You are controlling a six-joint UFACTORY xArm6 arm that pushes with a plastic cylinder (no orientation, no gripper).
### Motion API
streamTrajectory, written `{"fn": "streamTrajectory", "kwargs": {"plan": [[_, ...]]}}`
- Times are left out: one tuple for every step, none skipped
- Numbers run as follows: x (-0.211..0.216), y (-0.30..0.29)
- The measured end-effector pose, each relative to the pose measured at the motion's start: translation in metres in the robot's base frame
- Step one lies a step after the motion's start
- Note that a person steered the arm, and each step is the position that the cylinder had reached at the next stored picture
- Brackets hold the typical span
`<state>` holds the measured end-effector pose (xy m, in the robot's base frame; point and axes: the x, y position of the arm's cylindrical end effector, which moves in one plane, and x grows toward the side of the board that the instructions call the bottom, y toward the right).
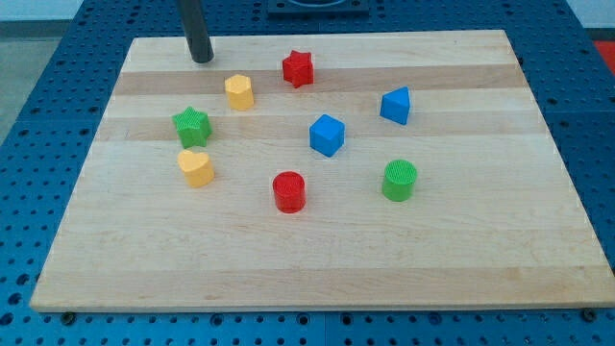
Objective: Push the yellow hexagon closer to the blue cube
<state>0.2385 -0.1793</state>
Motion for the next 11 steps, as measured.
{"fn": "streamTrajectory", "kwargs": {"plan": [[0.000, 0.012], [-0.012, 0.055], [-0.017, 0.072], [-0.017, 0.072], [0.010, 0.061], [0.048, 0.058], [0.048, 0.058], [0.055, 0.058], [0.055, 0.058], [0.058, 0.058], [0.058, 0.058]]}}
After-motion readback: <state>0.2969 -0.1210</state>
